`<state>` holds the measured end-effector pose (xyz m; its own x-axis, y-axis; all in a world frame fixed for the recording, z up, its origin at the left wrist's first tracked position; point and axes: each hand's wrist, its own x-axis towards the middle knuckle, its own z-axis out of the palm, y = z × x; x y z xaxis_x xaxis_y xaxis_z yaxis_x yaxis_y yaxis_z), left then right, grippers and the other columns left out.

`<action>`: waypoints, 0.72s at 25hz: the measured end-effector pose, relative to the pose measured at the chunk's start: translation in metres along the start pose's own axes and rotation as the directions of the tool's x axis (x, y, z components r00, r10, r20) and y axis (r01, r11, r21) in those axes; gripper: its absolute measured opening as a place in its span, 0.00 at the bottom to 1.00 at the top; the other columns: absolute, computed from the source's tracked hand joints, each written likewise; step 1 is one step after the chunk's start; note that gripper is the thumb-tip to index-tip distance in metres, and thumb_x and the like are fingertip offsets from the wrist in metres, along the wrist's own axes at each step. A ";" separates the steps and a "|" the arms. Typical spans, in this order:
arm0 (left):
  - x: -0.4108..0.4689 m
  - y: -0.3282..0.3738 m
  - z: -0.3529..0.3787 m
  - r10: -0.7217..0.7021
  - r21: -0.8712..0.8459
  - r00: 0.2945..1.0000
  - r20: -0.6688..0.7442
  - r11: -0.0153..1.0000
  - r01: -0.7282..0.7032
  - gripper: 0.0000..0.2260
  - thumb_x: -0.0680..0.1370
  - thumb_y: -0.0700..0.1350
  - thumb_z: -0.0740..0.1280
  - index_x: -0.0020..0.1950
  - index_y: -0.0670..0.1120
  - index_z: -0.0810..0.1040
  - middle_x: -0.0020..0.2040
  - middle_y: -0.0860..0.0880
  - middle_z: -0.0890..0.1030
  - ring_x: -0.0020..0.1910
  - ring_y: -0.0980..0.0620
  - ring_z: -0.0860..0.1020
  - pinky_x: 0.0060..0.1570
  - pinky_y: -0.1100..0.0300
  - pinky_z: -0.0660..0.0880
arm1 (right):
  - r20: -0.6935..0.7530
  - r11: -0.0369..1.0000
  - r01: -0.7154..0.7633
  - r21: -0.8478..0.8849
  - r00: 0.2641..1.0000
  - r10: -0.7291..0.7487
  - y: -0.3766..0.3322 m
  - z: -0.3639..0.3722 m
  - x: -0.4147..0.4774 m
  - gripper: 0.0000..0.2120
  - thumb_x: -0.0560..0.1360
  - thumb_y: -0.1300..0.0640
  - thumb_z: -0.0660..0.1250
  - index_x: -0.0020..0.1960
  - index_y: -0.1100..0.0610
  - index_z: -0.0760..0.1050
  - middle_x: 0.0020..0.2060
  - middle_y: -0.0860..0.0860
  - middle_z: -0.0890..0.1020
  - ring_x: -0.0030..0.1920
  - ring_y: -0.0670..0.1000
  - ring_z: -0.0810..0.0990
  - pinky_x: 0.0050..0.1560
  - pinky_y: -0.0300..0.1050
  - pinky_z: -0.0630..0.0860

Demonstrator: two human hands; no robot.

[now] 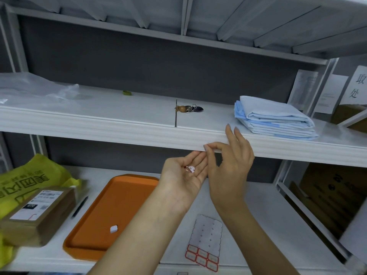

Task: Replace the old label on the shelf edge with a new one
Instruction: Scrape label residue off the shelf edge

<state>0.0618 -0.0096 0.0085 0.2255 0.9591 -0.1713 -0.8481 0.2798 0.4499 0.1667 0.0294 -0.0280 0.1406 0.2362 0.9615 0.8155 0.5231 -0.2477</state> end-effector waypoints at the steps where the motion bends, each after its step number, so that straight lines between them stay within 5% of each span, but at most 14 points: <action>1: 0.000 0.000 0.000 0.004 -0.001 1.000 -0.001 1.000 -0.004 0.15 0.80 0.33 0.53 0.61 0.32 0.76 0.55 0.36 0.83 0.58 0.41 0.81 0.64 0.49 0.74 | -0.011 1.000 0.001 -0.007 1.000 -0.002 -0.001 0.001 -0.001 0.04 0.74 0.60 0.72 0.45 0.61 0.81 0.64 0.57 0.76 0.68 0.58 0.70 0.67 0.63 0.65; 9: 0.000 -0.002 0.000 0.029 0.022 1.000 -0.001 0.999 -0.029 0.14 0.80 0.33 0.53 0.55 0.32 0.78 0.51 0.37 0.84 0.56 0.42 0.82 0.59 0.52 0.77 | -0.055 0.998 0.007 -0.066 0.998 -0.011 -0.004 0.006 -0.003 0.04 0.76 0.61 0.69 0.49 0.61 0.77 0.63 0.58 0.77 0.66 0.58 0.72 0.64 0.57 0.68; 18: -0.002 -0.002 0.001 0.015 -0.035 1.000 0.015 0.999 -0.014 0.15 0.79 0.32 0.53 0.60 0.32 0.76 0.54 0.35 0.83 0.57 0.41 0.81 0.63 0.50 0.75 | 0.023 0.998 -0.061 -0.032 0.998 0.062 0.000 -0.001 0.002 0.08 0.75 0.54 0.70 0.49 0.58 0.78 0.62 0.53 0.78 0.66 0.54 0.72 0.65 0.52 0.63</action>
<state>0.0642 -0.0118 0.0089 0.2202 0.9637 -0.1512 -0.8675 0.2643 0.4215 0.1673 0.0289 -0.0260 0.1777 0.2869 0.9413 0.8229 0.4812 -0.3021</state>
